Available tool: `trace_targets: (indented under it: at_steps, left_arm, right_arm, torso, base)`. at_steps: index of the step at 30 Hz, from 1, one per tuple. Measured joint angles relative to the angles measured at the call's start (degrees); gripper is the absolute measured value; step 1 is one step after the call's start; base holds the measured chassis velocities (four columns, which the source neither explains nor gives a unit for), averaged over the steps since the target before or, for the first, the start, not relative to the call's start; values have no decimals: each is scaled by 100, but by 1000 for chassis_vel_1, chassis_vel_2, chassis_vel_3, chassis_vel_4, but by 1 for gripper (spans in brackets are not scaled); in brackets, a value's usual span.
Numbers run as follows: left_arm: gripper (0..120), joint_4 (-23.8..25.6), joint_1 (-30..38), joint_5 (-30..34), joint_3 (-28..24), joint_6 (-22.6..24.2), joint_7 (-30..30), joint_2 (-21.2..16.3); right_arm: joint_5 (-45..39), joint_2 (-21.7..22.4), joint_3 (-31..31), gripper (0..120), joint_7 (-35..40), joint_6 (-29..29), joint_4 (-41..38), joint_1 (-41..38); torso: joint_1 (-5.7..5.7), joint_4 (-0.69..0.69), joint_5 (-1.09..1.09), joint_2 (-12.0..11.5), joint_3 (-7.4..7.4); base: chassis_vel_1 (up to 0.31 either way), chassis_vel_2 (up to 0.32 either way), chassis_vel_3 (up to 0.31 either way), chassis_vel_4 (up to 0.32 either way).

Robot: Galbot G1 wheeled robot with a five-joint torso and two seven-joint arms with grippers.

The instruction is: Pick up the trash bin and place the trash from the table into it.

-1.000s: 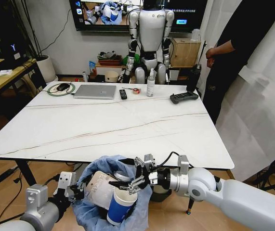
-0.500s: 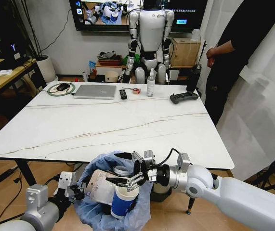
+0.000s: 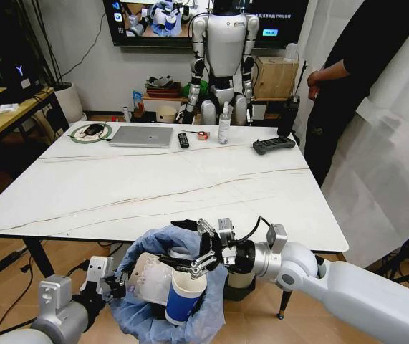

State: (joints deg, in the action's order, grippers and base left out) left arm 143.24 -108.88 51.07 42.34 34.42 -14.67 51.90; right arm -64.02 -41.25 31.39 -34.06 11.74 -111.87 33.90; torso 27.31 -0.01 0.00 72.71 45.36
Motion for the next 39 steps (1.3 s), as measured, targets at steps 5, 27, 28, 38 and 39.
trace_targets:
  at_steps: [5, 27, 28, 38, 39]
  left_arm:
    - [0, 0, -50, -10, 10, -1, 0, -6]
    - [0, 0, -639, -539, 55, -137, 149, 180]
    - [0, 0, -639, -539, 55, -137, 149, 180]
    - [0, 0, -796, -639, 85, -215, 178, 179]
    - [0, -1, -810, -644, 90, -222, 179, 167]
  right_arm:
    - [-22, 48, -297, 100, 317, 53, -94, 141]
    - [436, 925, -2629, 100, 1907, -84, -597, 2110]
    - [436, 925, -2629, 100, 1907, -84, -597, 2110]
    - [690, 658, -5399, 100, 1851, -141, -668, 4532]
    - [741, 588, -5645, 100, 1842, -148, -702, 4759]
  torso:
    - [0, 0, 0, 0, 0]
    - [0, 2, 1, 0, 0]
    - [0, 2, 1, 0, 0]
    - [0, 0, 2, 0, 0]
    - [0, 0, 1, 0, 0]
  base:
    - [0, 0, 0, 0]
    - [0, 0, 0, 0]
    - [0, 0, 0, 0]
    - [0, 0, 0, 0]
    - [0, 0, 0, 0]
